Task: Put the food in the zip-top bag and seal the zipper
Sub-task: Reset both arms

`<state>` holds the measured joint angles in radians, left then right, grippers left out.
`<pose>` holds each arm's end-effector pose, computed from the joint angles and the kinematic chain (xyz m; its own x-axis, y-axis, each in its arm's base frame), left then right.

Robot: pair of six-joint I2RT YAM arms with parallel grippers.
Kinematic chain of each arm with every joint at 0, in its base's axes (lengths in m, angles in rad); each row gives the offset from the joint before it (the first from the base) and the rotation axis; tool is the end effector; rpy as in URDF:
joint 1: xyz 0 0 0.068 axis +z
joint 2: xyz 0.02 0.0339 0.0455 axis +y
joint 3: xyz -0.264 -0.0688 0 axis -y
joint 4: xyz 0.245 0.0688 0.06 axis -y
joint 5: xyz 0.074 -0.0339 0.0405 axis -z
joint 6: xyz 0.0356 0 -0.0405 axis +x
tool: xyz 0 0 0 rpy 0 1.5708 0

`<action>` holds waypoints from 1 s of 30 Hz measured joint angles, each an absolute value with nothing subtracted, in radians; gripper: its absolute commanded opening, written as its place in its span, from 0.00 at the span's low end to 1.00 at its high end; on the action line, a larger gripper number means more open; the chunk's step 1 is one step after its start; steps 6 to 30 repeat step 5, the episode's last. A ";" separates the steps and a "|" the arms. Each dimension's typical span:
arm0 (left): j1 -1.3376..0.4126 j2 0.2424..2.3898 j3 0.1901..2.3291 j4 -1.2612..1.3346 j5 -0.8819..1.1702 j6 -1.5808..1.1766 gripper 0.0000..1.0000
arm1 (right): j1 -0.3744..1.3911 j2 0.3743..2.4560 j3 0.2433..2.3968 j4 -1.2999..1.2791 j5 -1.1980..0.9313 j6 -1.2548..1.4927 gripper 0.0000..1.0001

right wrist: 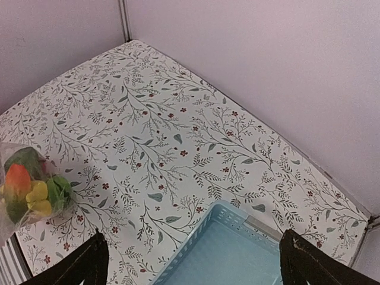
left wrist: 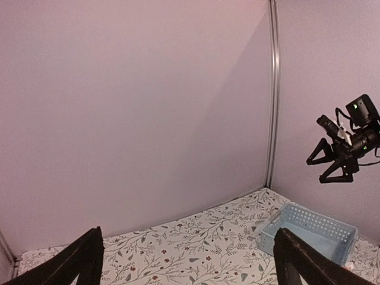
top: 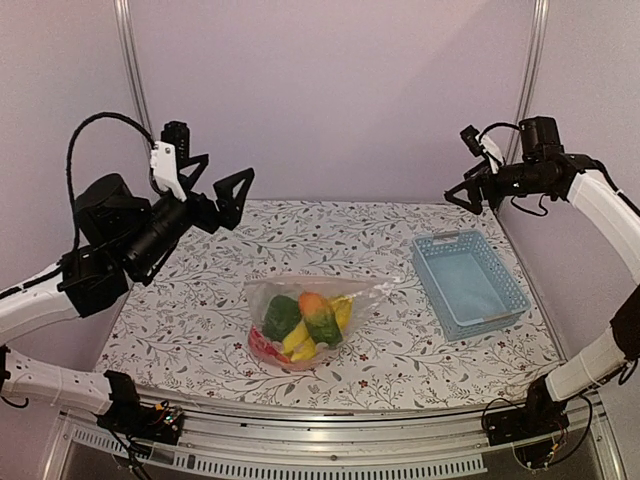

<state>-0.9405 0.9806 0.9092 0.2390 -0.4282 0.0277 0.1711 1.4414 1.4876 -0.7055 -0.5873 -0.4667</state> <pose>0.1455 -0.1744 0.3930 0.1119 -0.1107 -0.9875 0.4907 0.8703 -0.0419 0.3019 0.0722 0.3831 -0.2811 -0.4287 -0.8586 -0.7836 0.6190 -0.0525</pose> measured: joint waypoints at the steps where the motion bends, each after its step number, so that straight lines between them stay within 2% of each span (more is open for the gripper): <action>1: -0.941 0.957 0.918 0.230 -0.445 0.028 1.00 | 0.168 1.416 1.468 -0.674 -0.550 -0.439 0.99; 5: -0.940 0.896 0.933 0.173 -0.555 0.029 0.99 | 0.176 1.338 1.417 -0.553 -0.457 -0.345 0.99; 30: -0.940 0.896 0.933 0.173 -0.555 0.029 0.99 | 0.176 1.338 1.417 -0.553 -0.457 -0.345 0.99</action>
